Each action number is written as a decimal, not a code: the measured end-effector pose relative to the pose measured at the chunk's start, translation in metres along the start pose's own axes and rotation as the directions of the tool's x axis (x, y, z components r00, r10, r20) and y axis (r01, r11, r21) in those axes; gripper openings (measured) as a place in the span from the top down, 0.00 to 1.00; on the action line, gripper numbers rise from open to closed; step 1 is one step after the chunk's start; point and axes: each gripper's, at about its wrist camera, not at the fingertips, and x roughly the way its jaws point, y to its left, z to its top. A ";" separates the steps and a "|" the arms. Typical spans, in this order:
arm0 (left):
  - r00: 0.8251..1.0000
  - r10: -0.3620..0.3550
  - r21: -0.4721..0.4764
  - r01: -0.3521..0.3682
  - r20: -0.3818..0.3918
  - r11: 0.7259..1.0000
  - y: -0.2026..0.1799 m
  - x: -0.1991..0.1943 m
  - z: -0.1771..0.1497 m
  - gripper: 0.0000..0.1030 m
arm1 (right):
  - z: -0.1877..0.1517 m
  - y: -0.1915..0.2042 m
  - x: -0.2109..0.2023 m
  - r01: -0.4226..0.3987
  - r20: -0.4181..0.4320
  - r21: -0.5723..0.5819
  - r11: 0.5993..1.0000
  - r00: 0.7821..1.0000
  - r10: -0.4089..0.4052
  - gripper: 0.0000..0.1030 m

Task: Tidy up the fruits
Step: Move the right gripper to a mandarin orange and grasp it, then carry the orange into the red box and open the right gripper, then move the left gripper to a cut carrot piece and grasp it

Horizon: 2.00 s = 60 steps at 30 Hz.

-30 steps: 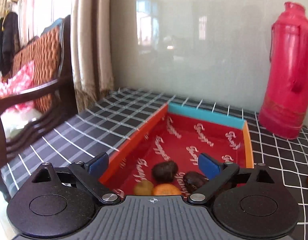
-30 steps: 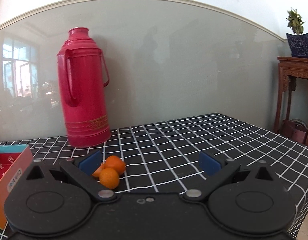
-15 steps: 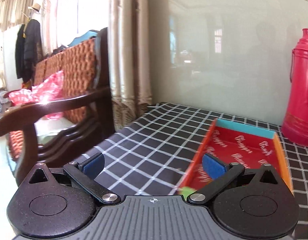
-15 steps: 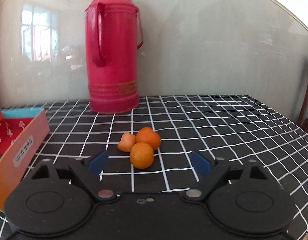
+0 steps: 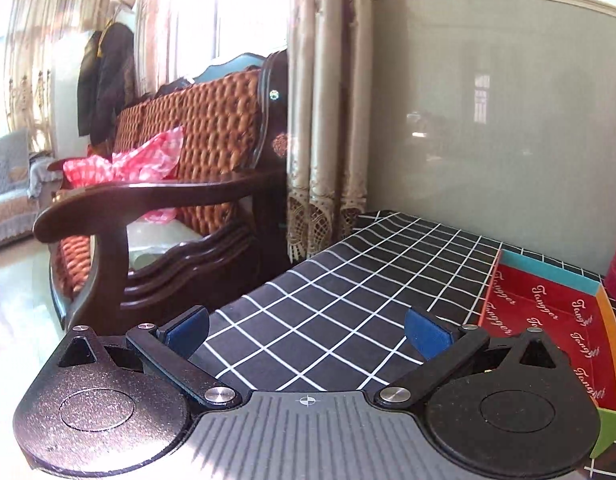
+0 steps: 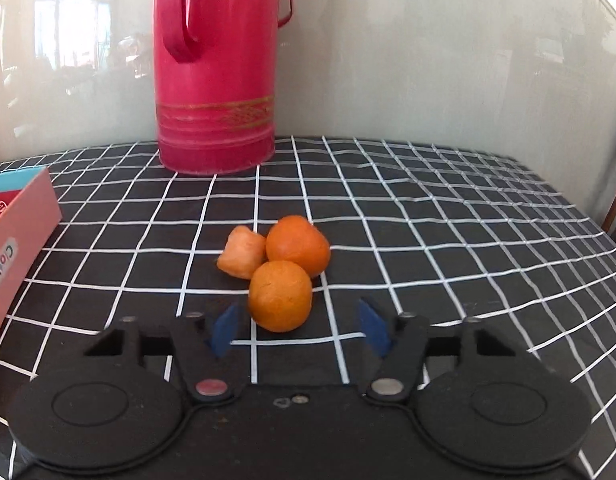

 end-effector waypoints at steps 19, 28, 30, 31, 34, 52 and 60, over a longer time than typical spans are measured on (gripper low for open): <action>0.998 0.036 -0.043 -0.038 -0.044 0.998 0.013 0.006 -0.006 0.00 | -0.007 0.045 -0.034 -0.104 0.107 -0.136 0.985 0.987 0.119 0.75; 0.997 0.062 -0.022 -0.063 -0.041 0.998 0.017 0.005 -0.007 0.00 | -0.007 0.081 -0.079 -0.331 0.224 -0.238 0.913 0.896 0.383 0.75; 0.997 0.067 -0.025 -0.068 -0.046 0.997 0.020 0.007 -0.007 0.00 | -0.008 0.091 -0.085 -0.392 0.223 -0.277 0.877 0.862 0.455 0.75; 0.996 0.069 -0.023 -0.070 -0.048 0.997 0.021 0.007 -0.007 0.00 | -0.009 0.097 -0.090 -0.413 0.222 -0.299 0.860 0.847 0.484 0.75; 0.996 0.076 -0.019 -0.077 -0.045 0.997 0.023 0.007 -0.008 0.00 | -0.015 0.116 -0.096 -0.452 0.199 -0.367 0.813 0.816 0.543 0.75; 0.996 0.081 -0.028 -0.082 -0.044 0.996 0.030 0.008 -0.008 0.00 | -0.032 0.134 -0.128 -0.273 0.368 -0.455 0.848 0.809 0.458 0.23; 0.999 0.035 0.007 -0.035 -0.030 0.999 0.004 0.001 -0.009 0.00 | -0.021 0.099 -0.114 -0.174 0.363 -0.349 0.921 0.881 0.304 0.17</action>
